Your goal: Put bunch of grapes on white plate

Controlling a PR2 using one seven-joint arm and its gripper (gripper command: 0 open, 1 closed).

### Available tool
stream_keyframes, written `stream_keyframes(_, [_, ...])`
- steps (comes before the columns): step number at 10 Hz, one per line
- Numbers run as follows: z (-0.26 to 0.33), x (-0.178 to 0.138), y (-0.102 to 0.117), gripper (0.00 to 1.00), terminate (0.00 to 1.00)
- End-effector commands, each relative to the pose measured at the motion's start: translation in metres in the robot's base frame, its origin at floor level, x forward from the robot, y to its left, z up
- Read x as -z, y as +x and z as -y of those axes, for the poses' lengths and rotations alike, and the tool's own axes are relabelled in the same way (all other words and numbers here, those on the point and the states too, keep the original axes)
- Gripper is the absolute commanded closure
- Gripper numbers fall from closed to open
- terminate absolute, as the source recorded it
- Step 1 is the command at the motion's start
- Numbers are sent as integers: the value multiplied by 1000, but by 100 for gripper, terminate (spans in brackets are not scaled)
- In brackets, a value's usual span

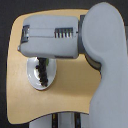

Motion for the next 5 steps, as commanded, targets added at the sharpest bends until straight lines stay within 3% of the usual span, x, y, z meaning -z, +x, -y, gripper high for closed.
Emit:
stream_keyframes(1, [2, -110, 32, 0, 0])
stream_keyframes(5, [34, -142, 32, 0, 0])
